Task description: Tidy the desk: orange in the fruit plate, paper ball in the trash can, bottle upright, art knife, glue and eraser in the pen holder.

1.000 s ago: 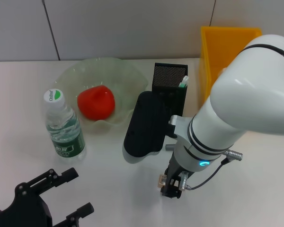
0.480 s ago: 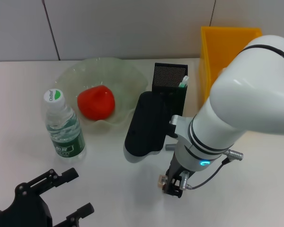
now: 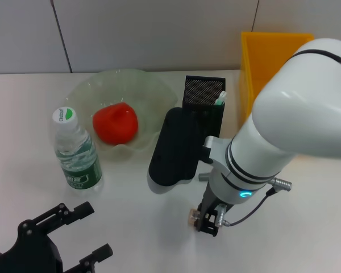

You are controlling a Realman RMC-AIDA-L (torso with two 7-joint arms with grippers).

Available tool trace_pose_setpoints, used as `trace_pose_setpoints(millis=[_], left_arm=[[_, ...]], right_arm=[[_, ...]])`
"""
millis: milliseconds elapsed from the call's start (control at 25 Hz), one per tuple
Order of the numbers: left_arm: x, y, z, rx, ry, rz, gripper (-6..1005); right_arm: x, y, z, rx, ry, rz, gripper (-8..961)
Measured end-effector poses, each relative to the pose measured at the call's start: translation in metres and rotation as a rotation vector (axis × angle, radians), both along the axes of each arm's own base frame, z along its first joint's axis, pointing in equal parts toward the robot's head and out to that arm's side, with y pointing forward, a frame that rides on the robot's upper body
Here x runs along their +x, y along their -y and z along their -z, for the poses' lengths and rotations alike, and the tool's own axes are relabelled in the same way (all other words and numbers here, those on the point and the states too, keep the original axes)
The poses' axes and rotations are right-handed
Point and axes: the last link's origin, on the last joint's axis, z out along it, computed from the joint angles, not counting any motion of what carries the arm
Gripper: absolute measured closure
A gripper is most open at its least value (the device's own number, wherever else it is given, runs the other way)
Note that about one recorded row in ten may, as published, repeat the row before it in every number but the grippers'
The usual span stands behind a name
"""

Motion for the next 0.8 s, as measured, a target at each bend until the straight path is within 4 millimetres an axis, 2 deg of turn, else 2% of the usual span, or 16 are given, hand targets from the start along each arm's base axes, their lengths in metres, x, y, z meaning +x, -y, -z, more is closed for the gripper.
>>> trace_pose_setpoints(millis=[200,320,360,400,560,760,800], left_arm=[[0.000,0.000,0.000,0.002,0.001,0.000,328],[0.000,0.000,-0.001,0.003,0.004,0.004,328],[0.000,0.000,-0.002,0.003,0.006,0.005,328],[0.000,0.000,-0.002,0.003,0.006,0.005,328],[0.001,0.001,-0.001,0.002,0.008,0.007,328],[0.001,0.001,-0.001,0.001,0.008,0.008,328],[0.001,0.001,-0.001,0.000,0.009,0.009,328]], right_arm=[[-0.013,-0.004,-0.014,0.028,-0.039,-0.001,709],[-0.025,-0.010,-0.035,0.079,-0.083,-0.001,709],[-0.034,-0.015,-0.051,0.126,-0.114,-0.015,709],[-0.034,-0.015,-0.051,0.126,-0.114,-0.015,709],[-0.048,-0.029,-0.088,0.260,-0.171,-0.041,710],[-0.056,-0.045,-0.119,0.395,-0.205,-0.072,710],[-0.056,-0.045,-0.119,0.395,-0.205,-0.072,710]])
